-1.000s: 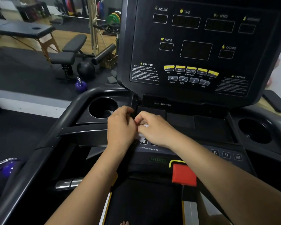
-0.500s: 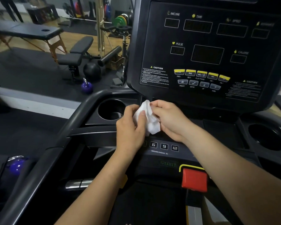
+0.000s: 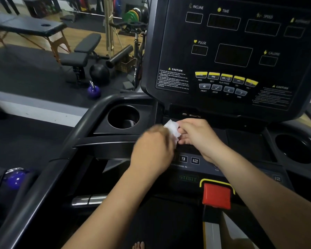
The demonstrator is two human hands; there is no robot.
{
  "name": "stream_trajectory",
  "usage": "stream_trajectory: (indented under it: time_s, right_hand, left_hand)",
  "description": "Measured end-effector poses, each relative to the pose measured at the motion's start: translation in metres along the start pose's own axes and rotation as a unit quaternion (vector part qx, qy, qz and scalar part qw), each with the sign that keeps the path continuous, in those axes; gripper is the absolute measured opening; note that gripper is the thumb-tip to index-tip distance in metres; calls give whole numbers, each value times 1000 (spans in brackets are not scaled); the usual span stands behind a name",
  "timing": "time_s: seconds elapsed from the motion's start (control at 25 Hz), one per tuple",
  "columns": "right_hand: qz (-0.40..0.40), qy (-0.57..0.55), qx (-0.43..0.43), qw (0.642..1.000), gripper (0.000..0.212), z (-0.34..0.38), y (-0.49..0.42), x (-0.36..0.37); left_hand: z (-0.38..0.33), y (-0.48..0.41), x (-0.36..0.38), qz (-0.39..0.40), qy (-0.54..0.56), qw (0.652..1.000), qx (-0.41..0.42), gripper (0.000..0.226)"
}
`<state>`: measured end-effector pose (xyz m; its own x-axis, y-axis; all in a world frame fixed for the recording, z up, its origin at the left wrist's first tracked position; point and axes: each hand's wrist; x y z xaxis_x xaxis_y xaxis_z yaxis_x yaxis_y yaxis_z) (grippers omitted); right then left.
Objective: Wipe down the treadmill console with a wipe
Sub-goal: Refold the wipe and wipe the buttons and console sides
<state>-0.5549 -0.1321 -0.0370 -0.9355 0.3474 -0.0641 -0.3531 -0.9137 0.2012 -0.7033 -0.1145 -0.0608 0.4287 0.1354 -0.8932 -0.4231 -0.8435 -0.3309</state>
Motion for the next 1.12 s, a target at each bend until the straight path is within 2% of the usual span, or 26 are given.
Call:
stream_trajectory:
  time_s: [0.08, 0.16, 0.24, 0.4, 0.48, 0.6, 0.64, 0.76, 0.88, 1.0, 1.12]
  right_hand:
    - [-5, -38, -13, 999, 18, -5, 3, -9]
    - [-32, 27, -72, 997, 21, -15, 5, -20]
    - [-42, 50, -110, 992, 22, -23, 9, -25]
    - [-59, 13, -146, 987, 19, -29, 10, -27]
    - [-57, -5, -143, 988, 18, -29, 10, -29]
    - [-48, -11, -134, 990, 17, -30, 9, -30]
    - [-46, -8, -134, 990, 17, -30, 9, -30]
    - [-42, -11, -138, 990, 18, -29, 9, -30]
    - [-37, 2, -146, 989, 17, -30, 9, -30]
    - [-31, 10, -151, 988, 14, -29, 11, -26]
    - [-36, 27, -165, 985, 14, -32, 12, -20]
  left_hand:
    - [-9, 1, 9, 113, -42, 993, 18, 45]
    - [-15, -20, 16, 156, -94, 983, 17, 55]
    - [-18, -45, 12, 178, -79, 981, 2, 50]
    - [22, -81, -2, 167, 94, 978, -80, 29]
    - [36, -85, 4, 154, 61, 983, -82, 29]
    - [35, -101, 26, 150, -105, 978, -98, 33]
    - [32, -108, 31, 157, -123, 975, -101, 35]
    - [26, -119, 32, 152, -79, 983, -59, 28]
    - [30, -92, 19, 166, -70, 981, -68, 31]
    - [20, -33, 7, 90, -79, 993, 11, 37]
    - [8, -32, 12, 107, -9, 994, -16, 34]
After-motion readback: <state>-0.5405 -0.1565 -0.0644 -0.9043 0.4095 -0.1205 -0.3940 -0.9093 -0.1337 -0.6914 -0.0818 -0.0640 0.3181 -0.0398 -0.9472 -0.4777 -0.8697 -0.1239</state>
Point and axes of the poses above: each hand's wrist, its own y-axis away from the middle knuckle, its own x-axis out of the palm, z = x × y, and after that the axes turned 12 degrees about -y, right-handed
